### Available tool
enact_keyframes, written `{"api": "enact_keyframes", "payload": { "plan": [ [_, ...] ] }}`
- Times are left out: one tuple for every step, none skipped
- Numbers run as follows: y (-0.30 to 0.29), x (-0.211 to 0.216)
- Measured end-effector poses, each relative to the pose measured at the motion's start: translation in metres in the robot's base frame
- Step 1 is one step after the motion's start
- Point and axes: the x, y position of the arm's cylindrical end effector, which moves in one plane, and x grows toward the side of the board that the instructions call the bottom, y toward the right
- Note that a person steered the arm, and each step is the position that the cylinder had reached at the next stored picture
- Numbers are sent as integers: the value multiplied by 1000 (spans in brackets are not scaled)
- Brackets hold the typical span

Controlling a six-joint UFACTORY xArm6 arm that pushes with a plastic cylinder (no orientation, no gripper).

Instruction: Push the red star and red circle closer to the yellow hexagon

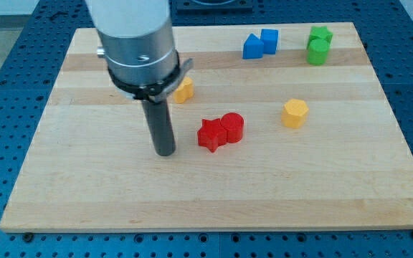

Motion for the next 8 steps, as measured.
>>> {"api": "enact_keyframes", "payload": {
  "plan": [
    [13, -14],
    [23, -38],
    [30, -37],
    [24, -28],
    [30, -22],
    [36, -22],
    [53, -22],
    [66, -22]
  ]
}}
